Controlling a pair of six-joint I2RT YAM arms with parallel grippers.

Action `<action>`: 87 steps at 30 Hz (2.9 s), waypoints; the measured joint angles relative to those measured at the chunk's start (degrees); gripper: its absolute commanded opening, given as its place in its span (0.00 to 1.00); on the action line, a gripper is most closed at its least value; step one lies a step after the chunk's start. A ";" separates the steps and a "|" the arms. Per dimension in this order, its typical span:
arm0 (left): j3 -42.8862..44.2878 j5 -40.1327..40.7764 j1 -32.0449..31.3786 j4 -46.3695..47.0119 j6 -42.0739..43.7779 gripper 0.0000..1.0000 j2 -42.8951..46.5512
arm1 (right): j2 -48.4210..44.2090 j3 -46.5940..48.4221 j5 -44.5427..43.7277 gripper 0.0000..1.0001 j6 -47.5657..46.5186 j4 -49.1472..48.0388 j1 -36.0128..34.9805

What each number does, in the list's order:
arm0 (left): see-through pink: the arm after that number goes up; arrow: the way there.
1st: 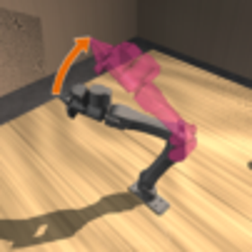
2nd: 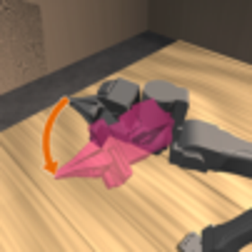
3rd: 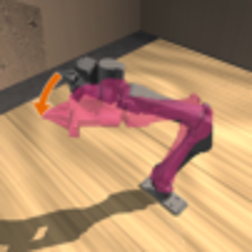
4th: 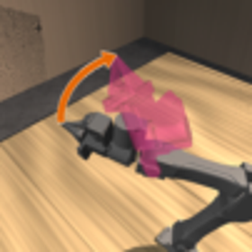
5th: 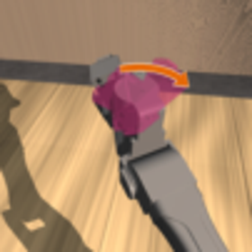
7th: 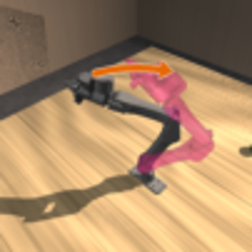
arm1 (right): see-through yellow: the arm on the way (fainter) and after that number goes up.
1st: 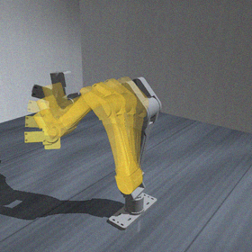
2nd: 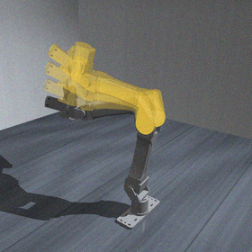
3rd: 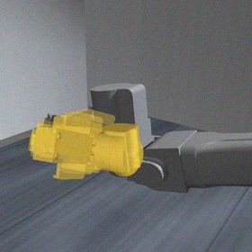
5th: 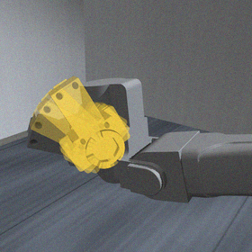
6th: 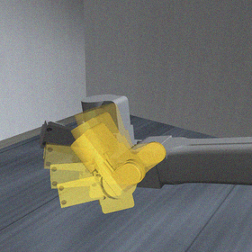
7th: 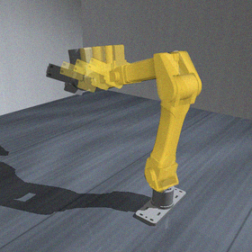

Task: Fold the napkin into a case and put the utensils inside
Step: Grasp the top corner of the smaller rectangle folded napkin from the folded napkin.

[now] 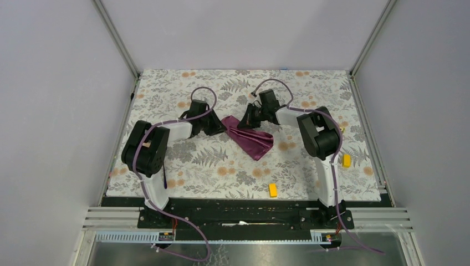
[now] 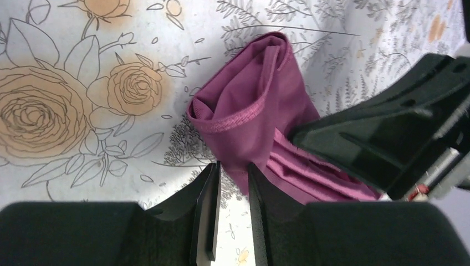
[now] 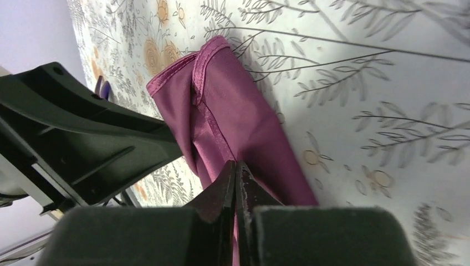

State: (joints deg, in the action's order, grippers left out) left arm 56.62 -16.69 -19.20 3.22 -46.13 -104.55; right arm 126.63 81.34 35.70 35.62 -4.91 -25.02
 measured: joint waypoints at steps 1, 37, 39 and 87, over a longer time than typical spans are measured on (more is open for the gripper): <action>0.00 0.09 -0.28 0.46 -0.09 0.28 -0.76 | 0.00 0.00 -0.68 0.00 -0.07 0.00 -0.57; -16.76 -12.24 -5.46 2.67 -3.69 0.49 9.57 | -26.01 -6.45 -29.90 0.74 -34.69 31.78 -15.96; -18.16 -13.00 -5.66 5.38 -5.38 0.50 9.57 | -24.33 -6.23 -30.75 0.79 -35.82 31.67 -17.03; -23.43 -13.25 -8.94 17.49 -12.61 0.17 7.13 | -16.72 0.07 -45.03 0.00 -34.62 33.90 -23.37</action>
State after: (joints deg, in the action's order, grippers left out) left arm 33.19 -29.93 -28.14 20.71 -58.74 -97.43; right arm 109.91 81.41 -9.32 0.99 28.99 -48.38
